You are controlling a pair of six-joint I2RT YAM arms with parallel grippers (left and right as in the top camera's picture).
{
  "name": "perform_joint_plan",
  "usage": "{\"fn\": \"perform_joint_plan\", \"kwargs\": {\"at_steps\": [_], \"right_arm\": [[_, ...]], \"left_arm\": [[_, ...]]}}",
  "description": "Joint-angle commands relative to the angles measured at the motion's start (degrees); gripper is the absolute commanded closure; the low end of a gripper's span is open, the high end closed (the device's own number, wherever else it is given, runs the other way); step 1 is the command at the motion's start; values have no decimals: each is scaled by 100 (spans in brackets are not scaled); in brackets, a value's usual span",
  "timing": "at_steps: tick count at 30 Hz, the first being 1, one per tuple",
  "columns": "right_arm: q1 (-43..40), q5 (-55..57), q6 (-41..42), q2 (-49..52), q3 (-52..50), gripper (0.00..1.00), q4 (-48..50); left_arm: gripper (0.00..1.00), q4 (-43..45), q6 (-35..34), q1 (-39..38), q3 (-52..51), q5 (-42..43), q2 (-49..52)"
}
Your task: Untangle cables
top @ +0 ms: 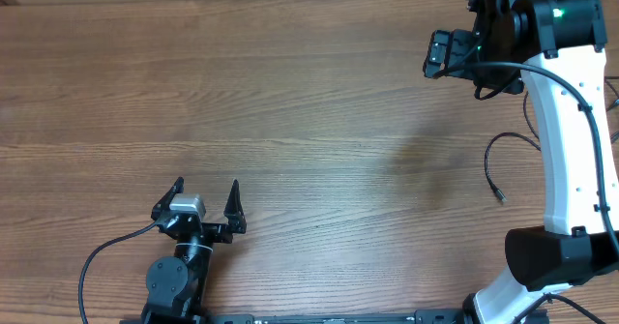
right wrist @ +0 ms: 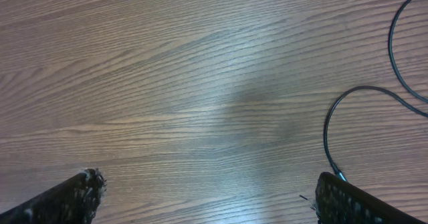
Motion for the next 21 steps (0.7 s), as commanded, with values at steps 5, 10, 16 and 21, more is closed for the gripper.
{"fn": "perform_joint_plan", "kwargs": {"at_steps": [5,10,16,21], "right_arm": [[22,39,-39,-31,11,0,22],[22,39,-39,-31,11,0,22],[22,39,-39,-31,11,0,22],[22,39,-39,-31,11,0,22]], "left_arm": [[0,-17,197,63,-22,63,-57],[1,-33,192,63,-20,181,-57],[0,-33,184,317,-20,205,-57],[0,-35,219,874,-20,223,-57]]}}
